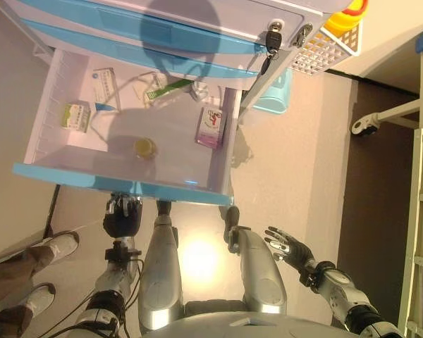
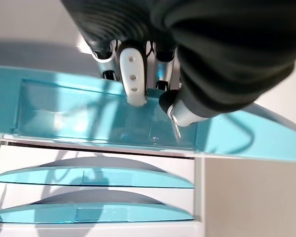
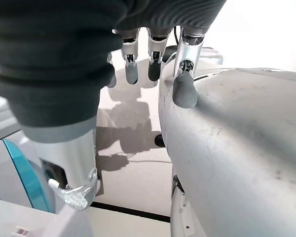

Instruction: Open the drawer and pick up the medicine

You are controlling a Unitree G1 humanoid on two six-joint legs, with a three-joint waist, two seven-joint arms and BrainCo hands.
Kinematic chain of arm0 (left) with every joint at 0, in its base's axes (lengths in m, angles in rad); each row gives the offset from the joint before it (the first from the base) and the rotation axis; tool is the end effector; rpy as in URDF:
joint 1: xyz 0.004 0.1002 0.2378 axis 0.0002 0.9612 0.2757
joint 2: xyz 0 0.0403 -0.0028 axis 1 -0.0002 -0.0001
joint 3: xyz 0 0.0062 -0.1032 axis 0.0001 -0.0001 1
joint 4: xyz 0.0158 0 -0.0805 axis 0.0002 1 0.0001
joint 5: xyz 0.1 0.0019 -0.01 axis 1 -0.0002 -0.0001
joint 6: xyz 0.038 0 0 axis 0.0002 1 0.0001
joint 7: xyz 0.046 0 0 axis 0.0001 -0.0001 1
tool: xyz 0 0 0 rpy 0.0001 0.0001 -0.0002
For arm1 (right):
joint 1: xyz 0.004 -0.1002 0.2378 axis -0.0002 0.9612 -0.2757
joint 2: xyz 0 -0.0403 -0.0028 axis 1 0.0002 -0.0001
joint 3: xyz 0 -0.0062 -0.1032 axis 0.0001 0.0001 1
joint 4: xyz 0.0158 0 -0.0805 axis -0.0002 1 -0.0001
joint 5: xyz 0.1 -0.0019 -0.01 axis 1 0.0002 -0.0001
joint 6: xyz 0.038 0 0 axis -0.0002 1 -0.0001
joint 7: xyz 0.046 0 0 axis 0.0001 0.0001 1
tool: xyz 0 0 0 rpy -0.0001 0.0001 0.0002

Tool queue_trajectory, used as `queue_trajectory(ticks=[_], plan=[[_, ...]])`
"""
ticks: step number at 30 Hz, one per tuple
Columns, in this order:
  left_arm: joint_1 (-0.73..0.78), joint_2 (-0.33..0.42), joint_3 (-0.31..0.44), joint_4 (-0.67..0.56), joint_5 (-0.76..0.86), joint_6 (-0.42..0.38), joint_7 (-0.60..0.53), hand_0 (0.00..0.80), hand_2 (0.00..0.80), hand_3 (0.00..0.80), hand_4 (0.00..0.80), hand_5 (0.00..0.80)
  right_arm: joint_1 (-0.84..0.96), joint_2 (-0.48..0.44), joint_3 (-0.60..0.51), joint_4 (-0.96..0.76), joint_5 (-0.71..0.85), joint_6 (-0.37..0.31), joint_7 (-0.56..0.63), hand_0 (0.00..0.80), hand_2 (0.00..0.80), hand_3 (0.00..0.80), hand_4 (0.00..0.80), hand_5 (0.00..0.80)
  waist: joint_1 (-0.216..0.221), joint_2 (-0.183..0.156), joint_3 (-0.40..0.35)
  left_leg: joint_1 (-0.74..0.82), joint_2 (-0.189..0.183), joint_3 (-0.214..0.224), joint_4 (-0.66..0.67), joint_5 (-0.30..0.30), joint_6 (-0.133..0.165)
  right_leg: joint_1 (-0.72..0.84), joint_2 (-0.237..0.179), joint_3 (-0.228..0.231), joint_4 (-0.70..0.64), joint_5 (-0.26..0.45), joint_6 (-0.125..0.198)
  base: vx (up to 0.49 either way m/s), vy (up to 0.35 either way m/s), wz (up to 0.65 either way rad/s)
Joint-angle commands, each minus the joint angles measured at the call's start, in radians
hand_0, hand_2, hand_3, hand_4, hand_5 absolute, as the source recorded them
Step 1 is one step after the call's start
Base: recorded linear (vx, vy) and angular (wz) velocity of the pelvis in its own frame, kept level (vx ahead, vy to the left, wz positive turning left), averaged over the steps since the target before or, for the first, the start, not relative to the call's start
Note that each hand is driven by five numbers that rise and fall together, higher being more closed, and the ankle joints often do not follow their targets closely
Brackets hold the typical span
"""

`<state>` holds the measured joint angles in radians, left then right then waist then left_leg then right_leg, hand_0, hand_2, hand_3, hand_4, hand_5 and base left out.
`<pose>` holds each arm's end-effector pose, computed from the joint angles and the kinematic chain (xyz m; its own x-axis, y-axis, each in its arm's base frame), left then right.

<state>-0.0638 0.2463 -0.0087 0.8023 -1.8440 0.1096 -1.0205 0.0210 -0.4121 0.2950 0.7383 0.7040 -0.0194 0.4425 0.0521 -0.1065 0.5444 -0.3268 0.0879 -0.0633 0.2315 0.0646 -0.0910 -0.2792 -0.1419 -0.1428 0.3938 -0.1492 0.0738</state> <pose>0.1624 0.2184 -0.0675 0.9492 0.0939 0.3004 0.3019 -0.0011 -0.9534 0.1371 -0.2363 -0.0694 0.7249 0.3447 -0.5965 -0.1193 0.9156 0.3841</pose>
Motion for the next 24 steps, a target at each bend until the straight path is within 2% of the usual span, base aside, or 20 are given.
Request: queue_trajectory(ticks=[1, 9, 15, 16, 17, 24], plan=[[0.116, -0.038, -0.041, -0.018, 0.039, 0.083, -0.024, 0.800, 0.800, 0.800, 0.800, 0.800, 0.079, 0.114, 0.065, -0.113, -0.012, 0.025, 0.049, 0.000, 0.000, 0.000, 0.000, 0.000, 0.033, -0.018, -0.024, -0.012, -0.043, 0.025, 0.127, -0.121, 0.081, 0.017, 0.045, -0.064, -0.040, 0.067, -0.068, 0.003, -0.062, 0.23], [0.194, -0.049, -0.048, 0.026, 0.045, 0.137, 0.011, 0.800, 0.800, 0.800, 0.800, 0.800, 0.094, 0.117, 0.052, -0.098, 0.009, 0.010, 0.040, 0.000, 0.000, 0.000, 0.000, 0.000, 0.067, 0.007, -0.024, 0.001, -0.051, -0.003, 0.097, -0.099, 0.074, 0.041, 0.036, -0.108, -0.050, 0.062, -0.072, 0.005, -0.021, 0.20], [0.209, -0.054, -0.039, 0.055, 0.059, 0.142, 0.060, 0.800, 0.800, 0.800, 0.800, 0.800, 0.096, 0.118, 0.036, -0.066, 0.018, -0.010, 0.050, 0.000, 0.000, 0.000, 0.000, 0.000, 0.075, 0.020, -0.024, 0.013, -0.063, -0.008, 0.089, -0.095, 0.073, 0.054, 0.027, -0.116, -0.057, 0.066, -0.068, 0.025, 0.017, 0.18], [0.209, -0.055, -0.039, 0.059, 0.065, 0.140, 0.072, 0.590, 0.590, 0.590, 0.590, 0.590, 0.098, 0.119, 0.037, -0.062, 0.018, -0.014, 0.050, 0.000, 0.000, 0.000, 0.000, 0.000, 0.076, 0.020, -0.024, 0.013, -0.064, -0.008, 0.092, -0.096, 0.073, 0.055, 0.025, -0.117, -0.057, 0.066, -0.067, 0.030, 0.016, 0.05], [0.209, -0.056, -0.036, 0.066, 0.072, 0.143, 0.103, 0.000, 0.000, 0.000, 0.000, 0.000, 0.100, 0.120, 0.036, -0.057, 0.014, -0.019, 0.053, 0.000, 0.000, 0.000, 0.000, 0.000, 0.077, 0.020, -0.024, 0.014, -0.066, -0.008, 0.096, -0.097, 0.073, 0.057, 0.023, -0.117, -0.056, 0.067, -0.066, 0.042, 0.021, 0.02], [0.195, -0.061, -0.009, 0.128, 0.085, 0.162, 0.211, 0.000, 0.000, 0.000, 0.000, 0.000, 0.104, 0.128, 0.031, -0.011, 0.014, -0.044, 0.079, 0.000, 0.000, 0.000, 0.000, 0.000, 0.070, 0.018, -0.024, 0.024, -0.073, 0.001, 0.111, -0.106, 0.077, 0.066, 0.015, -0.108, -0.052, 0.070, -0.059, 0.031, 0.025, 0.02]])
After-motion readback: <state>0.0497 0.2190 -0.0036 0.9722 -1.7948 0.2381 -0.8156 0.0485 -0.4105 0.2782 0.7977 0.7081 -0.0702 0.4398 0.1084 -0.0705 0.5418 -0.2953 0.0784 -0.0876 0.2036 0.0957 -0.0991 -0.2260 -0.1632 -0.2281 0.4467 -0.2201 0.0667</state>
